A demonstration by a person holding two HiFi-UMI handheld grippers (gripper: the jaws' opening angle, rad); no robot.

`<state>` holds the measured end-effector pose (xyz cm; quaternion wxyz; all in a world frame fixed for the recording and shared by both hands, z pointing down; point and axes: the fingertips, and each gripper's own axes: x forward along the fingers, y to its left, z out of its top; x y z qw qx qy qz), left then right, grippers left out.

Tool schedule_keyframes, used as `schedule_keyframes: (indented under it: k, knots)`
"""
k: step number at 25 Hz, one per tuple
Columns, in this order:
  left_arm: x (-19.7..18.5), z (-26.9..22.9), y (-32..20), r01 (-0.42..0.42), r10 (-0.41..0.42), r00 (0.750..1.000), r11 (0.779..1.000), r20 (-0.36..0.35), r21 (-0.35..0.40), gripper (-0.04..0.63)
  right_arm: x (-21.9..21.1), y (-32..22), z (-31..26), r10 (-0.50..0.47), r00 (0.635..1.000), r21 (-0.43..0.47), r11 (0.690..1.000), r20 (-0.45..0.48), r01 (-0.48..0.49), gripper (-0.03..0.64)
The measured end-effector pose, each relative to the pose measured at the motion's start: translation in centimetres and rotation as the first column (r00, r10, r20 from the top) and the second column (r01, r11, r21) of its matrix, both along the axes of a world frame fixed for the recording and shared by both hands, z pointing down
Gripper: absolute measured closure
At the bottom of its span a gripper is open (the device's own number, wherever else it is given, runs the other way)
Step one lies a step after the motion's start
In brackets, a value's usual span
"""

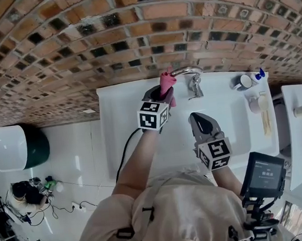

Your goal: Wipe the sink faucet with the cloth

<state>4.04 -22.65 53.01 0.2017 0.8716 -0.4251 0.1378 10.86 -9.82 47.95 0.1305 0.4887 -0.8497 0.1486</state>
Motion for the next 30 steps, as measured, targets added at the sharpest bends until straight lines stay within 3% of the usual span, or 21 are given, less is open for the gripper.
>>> schedule_keyframes:
  k: [3, 6, 8, 10, 12, 14, 18, 23, 26, 30]
  knots:
    - [0.6, 2.8, 0.3, -0.042, 0.044, 0.997, 0.998, 0.056, -0.048, 0.483, -0.1, 0.2, 0.1, 0.0, 1.0, 0.004, 1.0, -0.007, 0.0, 0.629]
    - [-0.1, 2.2, 0.9, -0.007, 0.008, 0.998, 1.0, 0.058, -0.027, 0.483, 0.0, 0.6, 0.0, -0.002, 1.0, 0.008, 1.0, -0.014, 0.002, 0.63]
    - [-0.3, -0.3, 1.4, 0.007, -0.008, 1.0, 1.0, 0.019, 0.026, 0.485, 0.2, 0.7, 0.1, 0.003, 1.0, 0.007, 1.0, -0.01, -0.003, 0.63]
    - [1.0, -4.5, 1.4, -0.039, 0.04, 0.999, 0.992, -0.002, 0.119, 0.483, 0.1, 0.5, 0.0, -0.001, 1.0, 0.01, 1.0, -0.005, 0.001, 0.63]
    - [3.0, -8.5, 0.9, -0.109, 0.104, 0.994, 0.97, 0.034, 0.217, 0.483, -0.5, 0.4, -0.4, -0.017, 1.0, 0.021, 1.0, 0.002, 0.017, 0.63]
    - [4.9, -10.4, 0.0, -0.165, 0.152, 0.986, 0.956, 0.069, 0.243, 0.483, -1.2, 0.6, -1.1, -0.038, 0.999, 0.039, 0.999, 0.007, 0.038, 0.63]
    - [6.4, -10.3, -1.1, -0.2, 0.182, 0.978, 0.957, 0.102, 0.212, 0.491, -0.8, 1.0, -1.5, -0.035, 0.999, 0.051, 0.998, 0.011, 0.034, 0.63]
    - [4.7, -9.7, -1.0, -0.156, 0.138, 0.985, 0.965, 0.101, 0.209, 0.491, 0.3, 0.1, -1.2, -0.001, 1.0, 0.041, 0.999, 0.028, 0.0, 0.63]
    - [2.8, -8.5, -1.0, -0.102, 0.088, 0.993, 0.978, 0.082, 0.182, 0.491, -0.1, 0.0, -1.1, -0.006, 1.0, 0.038, 0.999, 0.03, 0.005, 0.63]
    - [0.0, -4.8, -0.9, -0.015, 0.016, 1.0, 0.998, -0.009, 0.06, 0.489, -0.9, 0.1, -0.3, -0.024, 0.999, 0.019, 1.0, 0.025, 0.024, 0.63]
